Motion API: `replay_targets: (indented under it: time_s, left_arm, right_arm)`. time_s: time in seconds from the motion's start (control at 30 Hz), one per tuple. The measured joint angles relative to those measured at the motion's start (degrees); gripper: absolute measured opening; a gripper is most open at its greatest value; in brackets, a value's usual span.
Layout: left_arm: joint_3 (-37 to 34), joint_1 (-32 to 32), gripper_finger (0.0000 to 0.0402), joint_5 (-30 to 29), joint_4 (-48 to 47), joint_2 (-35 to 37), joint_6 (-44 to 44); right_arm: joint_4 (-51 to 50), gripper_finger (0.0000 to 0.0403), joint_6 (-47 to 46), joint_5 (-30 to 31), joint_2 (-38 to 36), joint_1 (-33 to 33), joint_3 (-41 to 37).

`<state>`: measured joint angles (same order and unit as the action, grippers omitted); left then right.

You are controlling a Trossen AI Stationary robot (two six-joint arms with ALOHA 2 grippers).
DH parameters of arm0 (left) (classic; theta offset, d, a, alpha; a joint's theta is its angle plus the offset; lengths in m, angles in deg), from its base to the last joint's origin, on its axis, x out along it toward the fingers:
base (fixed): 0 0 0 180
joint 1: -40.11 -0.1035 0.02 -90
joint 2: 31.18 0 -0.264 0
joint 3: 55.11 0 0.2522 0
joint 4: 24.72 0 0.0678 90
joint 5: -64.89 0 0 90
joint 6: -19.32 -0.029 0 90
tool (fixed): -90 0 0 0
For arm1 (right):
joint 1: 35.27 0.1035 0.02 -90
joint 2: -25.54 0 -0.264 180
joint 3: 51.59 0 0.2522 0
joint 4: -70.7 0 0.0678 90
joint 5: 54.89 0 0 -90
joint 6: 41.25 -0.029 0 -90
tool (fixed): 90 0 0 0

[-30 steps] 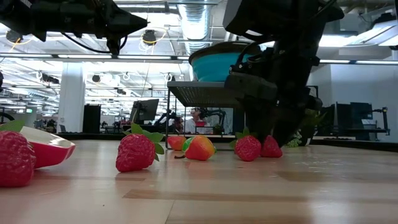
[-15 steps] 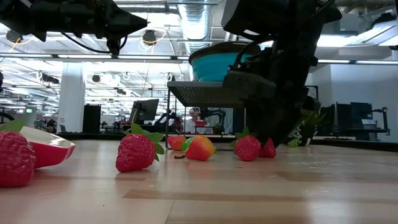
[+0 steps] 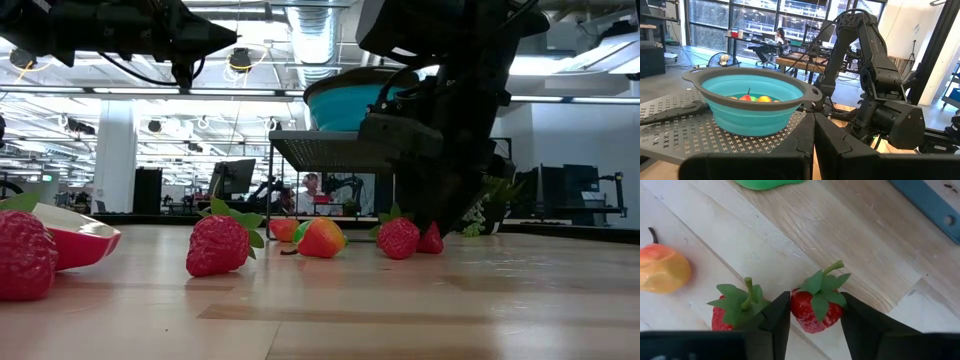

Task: Pick & Place Fruit
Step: Put the strawberry into the strainer bowl

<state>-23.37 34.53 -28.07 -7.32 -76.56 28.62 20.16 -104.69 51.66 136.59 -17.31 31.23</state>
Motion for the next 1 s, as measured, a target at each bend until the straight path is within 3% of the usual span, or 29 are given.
replay_targets:
  time_s: [0.53,1.0]
  left_arm:
    - [0.00,0.00,0.0002,-0.01,0.00,0.00,0.00]
    - [0.00,0.00,0.0002,0.00,0.00,0.00,0.00]
  right_arm:
    - [-1.01,0.0126,1.07,-1.77,-0.33,1.37,3.54]
    - [-16.31,0.0130,9.79,-1.54,-0.63,0.10,22.59]
